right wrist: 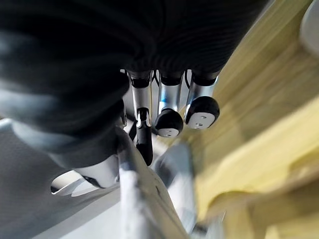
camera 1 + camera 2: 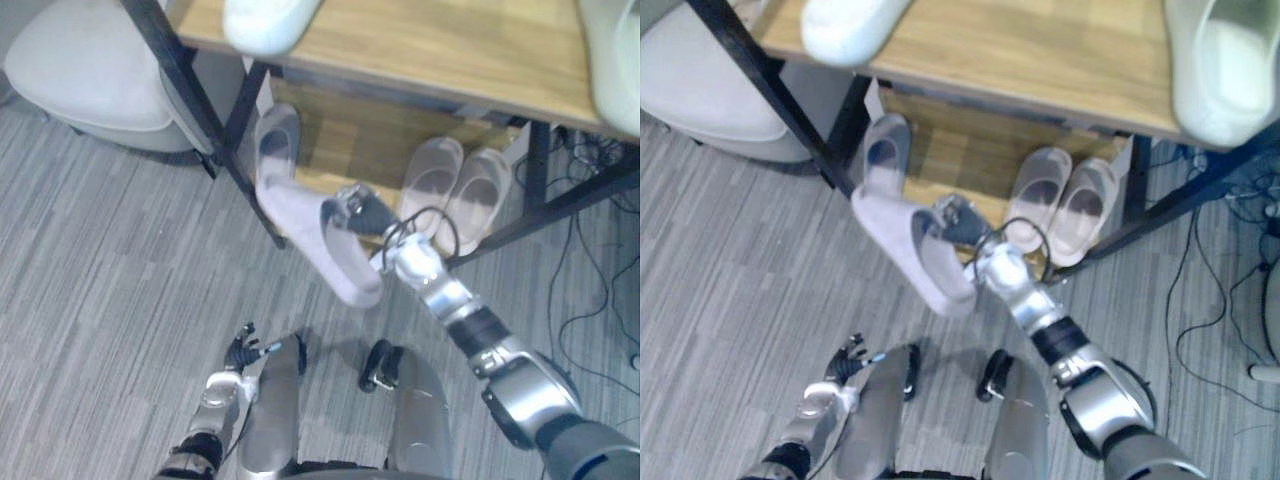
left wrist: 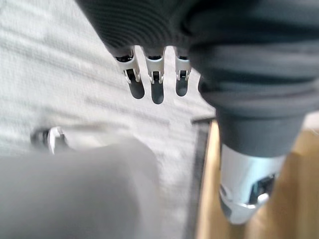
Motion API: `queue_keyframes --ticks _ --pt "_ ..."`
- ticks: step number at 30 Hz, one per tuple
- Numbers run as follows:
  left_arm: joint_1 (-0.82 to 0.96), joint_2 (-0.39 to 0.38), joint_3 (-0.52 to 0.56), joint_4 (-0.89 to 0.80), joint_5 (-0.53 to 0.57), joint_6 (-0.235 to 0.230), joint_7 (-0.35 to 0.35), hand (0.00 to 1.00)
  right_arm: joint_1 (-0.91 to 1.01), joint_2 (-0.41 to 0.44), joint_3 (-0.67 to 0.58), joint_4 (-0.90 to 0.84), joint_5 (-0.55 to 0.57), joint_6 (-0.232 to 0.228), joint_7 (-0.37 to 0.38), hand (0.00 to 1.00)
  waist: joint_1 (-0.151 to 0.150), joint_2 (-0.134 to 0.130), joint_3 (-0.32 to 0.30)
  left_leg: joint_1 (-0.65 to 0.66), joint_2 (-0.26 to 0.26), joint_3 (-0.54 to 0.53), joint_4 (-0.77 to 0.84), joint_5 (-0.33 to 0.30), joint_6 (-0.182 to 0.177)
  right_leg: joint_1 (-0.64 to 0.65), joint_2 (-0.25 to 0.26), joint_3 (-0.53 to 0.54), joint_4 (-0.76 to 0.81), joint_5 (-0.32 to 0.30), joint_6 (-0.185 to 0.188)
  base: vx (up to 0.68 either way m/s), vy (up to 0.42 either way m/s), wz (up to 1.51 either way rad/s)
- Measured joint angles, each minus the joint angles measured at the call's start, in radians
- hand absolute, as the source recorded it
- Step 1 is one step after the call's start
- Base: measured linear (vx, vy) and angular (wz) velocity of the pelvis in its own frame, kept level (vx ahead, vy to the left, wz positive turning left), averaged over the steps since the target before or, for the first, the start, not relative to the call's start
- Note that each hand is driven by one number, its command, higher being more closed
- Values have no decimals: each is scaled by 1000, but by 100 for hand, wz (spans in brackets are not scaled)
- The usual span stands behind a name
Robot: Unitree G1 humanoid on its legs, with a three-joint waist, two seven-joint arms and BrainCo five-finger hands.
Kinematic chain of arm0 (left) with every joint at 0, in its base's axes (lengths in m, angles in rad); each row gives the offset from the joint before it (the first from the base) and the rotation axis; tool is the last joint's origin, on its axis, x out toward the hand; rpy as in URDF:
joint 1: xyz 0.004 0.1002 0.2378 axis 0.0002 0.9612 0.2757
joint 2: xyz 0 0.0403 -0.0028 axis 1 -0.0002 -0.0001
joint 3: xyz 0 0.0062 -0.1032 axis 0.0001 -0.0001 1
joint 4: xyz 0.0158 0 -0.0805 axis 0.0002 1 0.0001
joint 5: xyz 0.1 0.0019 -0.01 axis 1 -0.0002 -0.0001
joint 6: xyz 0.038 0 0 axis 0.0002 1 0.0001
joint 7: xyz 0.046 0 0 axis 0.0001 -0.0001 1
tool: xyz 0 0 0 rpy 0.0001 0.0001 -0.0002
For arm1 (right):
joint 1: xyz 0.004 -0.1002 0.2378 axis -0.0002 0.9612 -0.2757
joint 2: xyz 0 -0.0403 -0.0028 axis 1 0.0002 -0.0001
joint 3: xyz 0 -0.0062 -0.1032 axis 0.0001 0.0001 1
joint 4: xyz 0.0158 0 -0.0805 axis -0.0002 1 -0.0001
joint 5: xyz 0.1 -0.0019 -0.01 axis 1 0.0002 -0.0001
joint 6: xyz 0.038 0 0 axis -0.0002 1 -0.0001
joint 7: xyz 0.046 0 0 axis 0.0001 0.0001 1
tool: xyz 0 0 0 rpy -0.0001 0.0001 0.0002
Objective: Organize the slippers on the shoe rack
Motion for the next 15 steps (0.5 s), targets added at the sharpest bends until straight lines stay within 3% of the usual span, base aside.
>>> queue_keyframes --ticks 3,15 --pt "3 -3 0 1 -1 15 15 0 -75 -9 -57 16 -25 23 -51 100 18 1 32 -99 4 -1 95 -28 0 -94 -22 6 97 -35 -7 -54 6 12" --pt "44 -42 49 -114 -32 20 59 0 -214 27 -221 36 -21 56 -235 100 51 0 34 -355 13 1 245 -44 7 -332 -71 12 259 -87 -17 -42 3 7"
